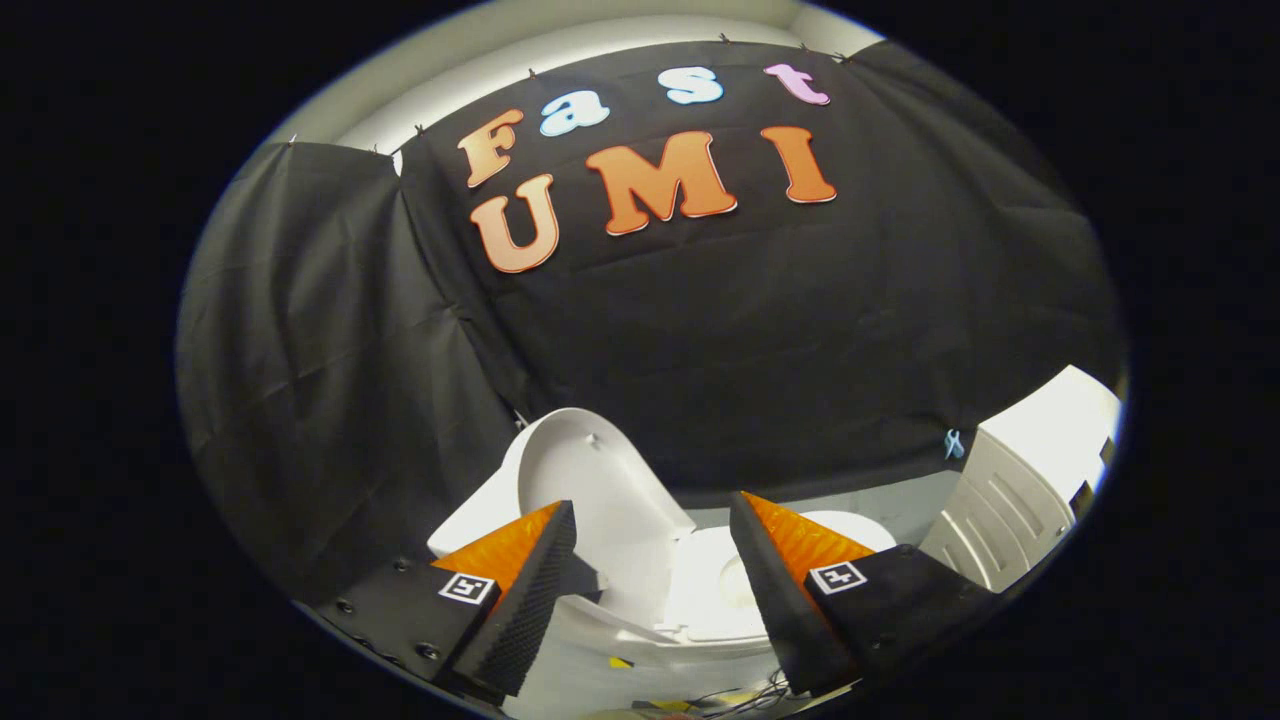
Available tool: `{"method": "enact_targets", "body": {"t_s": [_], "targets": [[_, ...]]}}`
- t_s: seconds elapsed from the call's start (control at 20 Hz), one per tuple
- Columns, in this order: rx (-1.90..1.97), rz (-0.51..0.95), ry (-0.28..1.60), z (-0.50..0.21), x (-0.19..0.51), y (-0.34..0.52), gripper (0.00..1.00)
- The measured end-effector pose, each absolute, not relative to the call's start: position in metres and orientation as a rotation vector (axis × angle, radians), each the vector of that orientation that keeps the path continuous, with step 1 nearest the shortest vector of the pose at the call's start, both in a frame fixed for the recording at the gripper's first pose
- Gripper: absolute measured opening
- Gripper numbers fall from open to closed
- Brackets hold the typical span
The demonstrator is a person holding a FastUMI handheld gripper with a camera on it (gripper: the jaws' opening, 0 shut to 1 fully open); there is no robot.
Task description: Open the toilet lid.
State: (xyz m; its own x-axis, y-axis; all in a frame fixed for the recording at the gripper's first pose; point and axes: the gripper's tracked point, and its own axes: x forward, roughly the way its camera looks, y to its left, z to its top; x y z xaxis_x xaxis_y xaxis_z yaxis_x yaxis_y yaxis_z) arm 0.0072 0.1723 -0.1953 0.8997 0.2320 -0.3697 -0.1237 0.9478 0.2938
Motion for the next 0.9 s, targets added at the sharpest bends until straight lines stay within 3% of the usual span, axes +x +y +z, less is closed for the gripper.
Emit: {"method": "enact_targets", "body": {"t_s": [0.5, 0.9], "targets": [[0.214, 0.029, 0.334, -0.154, 0.02, 0.051, 0.98], [0.155, -0.03, 0.281, -0.134, 0.015, 0.011, 0.98]]}}
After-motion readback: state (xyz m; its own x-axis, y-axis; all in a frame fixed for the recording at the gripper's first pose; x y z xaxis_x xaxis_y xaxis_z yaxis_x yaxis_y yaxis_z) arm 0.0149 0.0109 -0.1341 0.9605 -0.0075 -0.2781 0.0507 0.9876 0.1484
